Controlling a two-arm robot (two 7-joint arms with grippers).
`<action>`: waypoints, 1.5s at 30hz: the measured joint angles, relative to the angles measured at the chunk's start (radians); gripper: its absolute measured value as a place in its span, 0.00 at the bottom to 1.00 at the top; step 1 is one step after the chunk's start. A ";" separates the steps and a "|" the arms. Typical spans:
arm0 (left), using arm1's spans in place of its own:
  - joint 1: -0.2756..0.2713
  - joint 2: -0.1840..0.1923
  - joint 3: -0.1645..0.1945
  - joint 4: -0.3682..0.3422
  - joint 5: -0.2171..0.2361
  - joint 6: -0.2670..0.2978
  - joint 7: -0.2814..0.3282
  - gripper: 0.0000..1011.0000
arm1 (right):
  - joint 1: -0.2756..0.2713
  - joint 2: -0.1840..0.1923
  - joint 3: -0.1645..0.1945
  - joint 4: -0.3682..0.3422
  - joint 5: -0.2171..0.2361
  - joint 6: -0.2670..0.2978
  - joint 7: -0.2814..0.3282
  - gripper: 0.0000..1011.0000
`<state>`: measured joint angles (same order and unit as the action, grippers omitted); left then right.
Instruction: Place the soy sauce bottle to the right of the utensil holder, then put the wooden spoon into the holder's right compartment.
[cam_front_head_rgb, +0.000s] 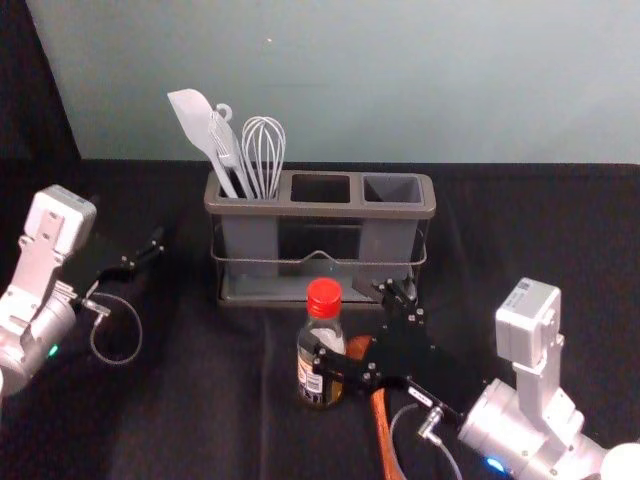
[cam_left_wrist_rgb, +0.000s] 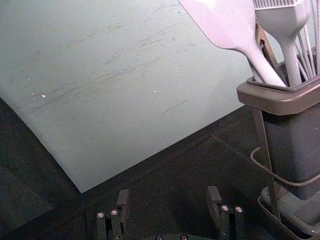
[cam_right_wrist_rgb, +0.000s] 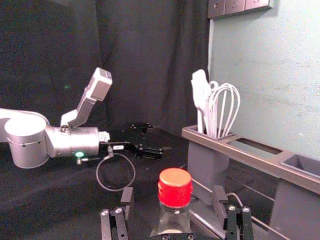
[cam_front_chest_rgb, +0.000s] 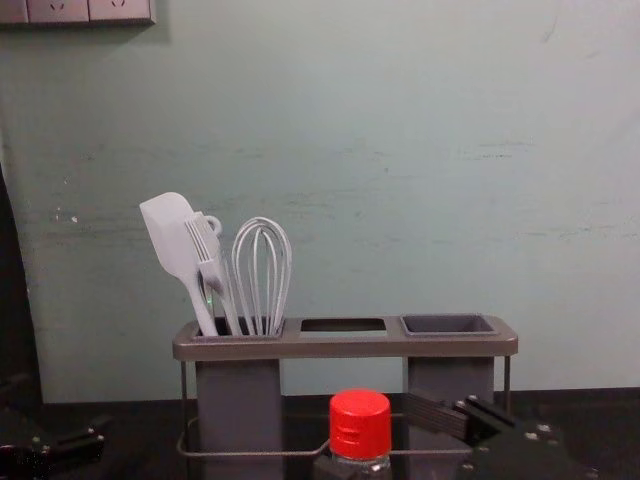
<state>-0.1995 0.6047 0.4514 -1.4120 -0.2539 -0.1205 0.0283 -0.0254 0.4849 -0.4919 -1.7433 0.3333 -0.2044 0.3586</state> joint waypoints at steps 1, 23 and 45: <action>0.000 0.000 0.000 0.000 0.000 0.000 0.000 0.99 | 0.004 -0.005 -0.001 0.003 -0.001 0.002 0.003 0.99; 0.000 0.000 0.000 0.000 0.000 0.000 0.000 0.99 | 0.024 -0.076 0.029 0.044 -0.007 0.028 0.059 0.97; 0.000 0.000 0.000 0.000 0.000 0.000 0.000 0.99 | 0.004 -0.105 0.066 0.045 -0.015 0.030 0.088 0.39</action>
<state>-0.1996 0.6047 0.4514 -1.4120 -0.2539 -0.1206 0.0283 -0.0211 0.3799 -0.4257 -1.6982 0.3185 -0.1739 0.4464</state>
